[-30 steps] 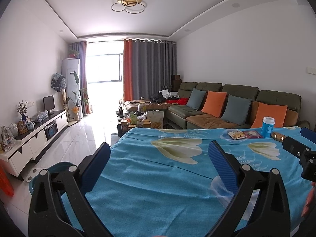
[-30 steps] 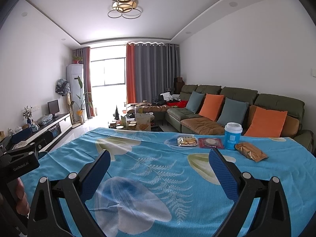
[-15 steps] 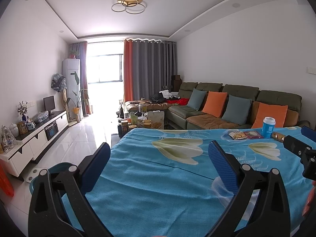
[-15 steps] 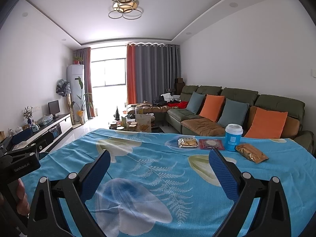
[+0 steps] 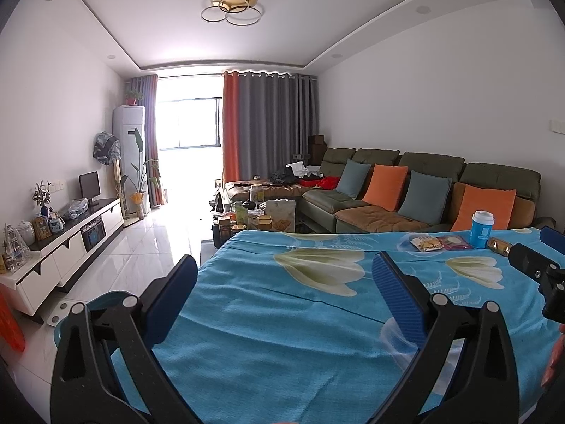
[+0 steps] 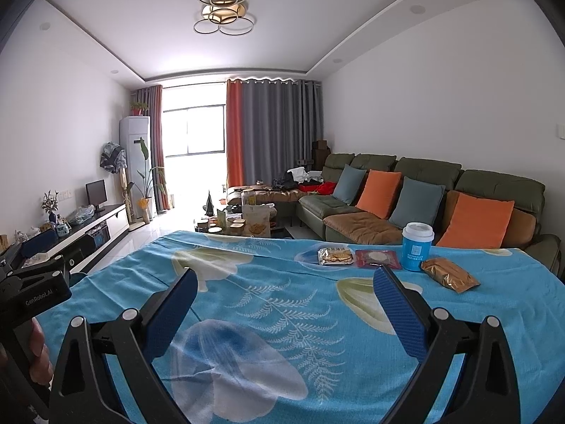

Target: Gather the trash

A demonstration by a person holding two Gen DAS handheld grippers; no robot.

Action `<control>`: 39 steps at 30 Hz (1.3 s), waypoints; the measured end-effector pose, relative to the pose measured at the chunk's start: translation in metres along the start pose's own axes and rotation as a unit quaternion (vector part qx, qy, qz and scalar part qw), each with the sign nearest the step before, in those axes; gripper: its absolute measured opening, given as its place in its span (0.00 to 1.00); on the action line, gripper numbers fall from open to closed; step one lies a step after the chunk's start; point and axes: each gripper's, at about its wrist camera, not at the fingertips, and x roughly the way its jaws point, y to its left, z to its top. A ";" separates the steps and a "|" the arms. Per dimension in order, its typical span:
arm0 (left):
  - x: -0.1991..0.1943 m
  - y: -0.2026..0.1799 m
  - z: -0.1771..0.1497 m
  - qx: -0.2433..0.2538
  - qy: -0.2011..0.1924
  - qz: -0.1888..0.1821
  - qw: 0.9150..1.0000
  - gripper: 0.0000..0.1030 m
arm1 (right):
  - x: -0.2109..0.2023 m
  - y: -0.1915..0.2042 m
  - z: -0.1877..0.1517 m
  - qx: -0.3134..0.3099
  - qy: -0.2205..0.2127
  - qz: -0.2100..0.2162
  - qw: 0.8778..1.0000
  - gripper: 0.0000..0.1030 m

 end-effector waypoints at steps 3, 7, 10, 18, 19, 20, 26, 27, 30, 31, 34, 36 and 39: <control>0.001 0.001 0.000 0.000 0.000 0.001 1.000 0.95 | 0.001 0.000 0.000 0.001 0.001 0.000 1.000 0.93; 0.001 0.002 0.001 0.000 0.000 0.001 1.000 0.95 | 0.000 0.000 0.000 0.001 -0.001 0.000 1.000 0.93; 0.001 0.002 0.002 -0.001 0.000 0.002 1.000 0.95 | 0.000 0.001 0.000 0.002 0.000 0.000 1.000 0.93; 0.001 0.001 0.002 0.000 0.000 0.002 1.000 0.95 | 0.000 0.000 0.000 0.002 0.001 0.000 1.000 0.93; 0.001 0.002 0.002 0.000 0.000 0.003 1.000 0.95 | 0.000 0.000 0.000 0.002 0.001 0.000 1.000 0.93; 0.001 0.001 0.002 0.000 0.000 0.003 1.000 0.95 | 0.001 0.001 0.000 0.002 0.002 0.000 1.000 0.93; 0.001 0.001 0.002 0.000 0.000 0.003 1.000 0.95 | 0.001 0.001 0.000 0.002 0.002 0.000 1.000 0.93; 0.002 0.002 0.002 0.001 0.000 0.003 1.000 0.95 | 0.001 0.001 0.000 0.002 0.002 0.000 1.000 0.94; 0.002 0.002 0.002 0.000 0.000 0.003 1.000 0.95 | 0.001 0.001 0.000 0.002 0.002 0.000 1.000 0.93; 0.001 0.001 0.002 0.000 0.000 0.003 1.000 0.95 | 0.001 0.001 0.000 0.002 0.003 0.000 1.000 0.93; 0.002 0.001 0.002 0.000 0.000 0.003 1.000 0.95 | 0.001 0.001 0.000 0.002 0.003 0.000 1.000 0.93; 0.002 0.002 0.002 0.000 0.001 0.003 1.000 0.95 | 0.001 0.001 0.000 0.002 0.002 0.000 1.000 0.93; 0.003 0.002 0.002 0.000 0.001 0.003 1.000 0.95 | 0.001 0.001 0.000 0.002 0.003 0.000 1.000 0.93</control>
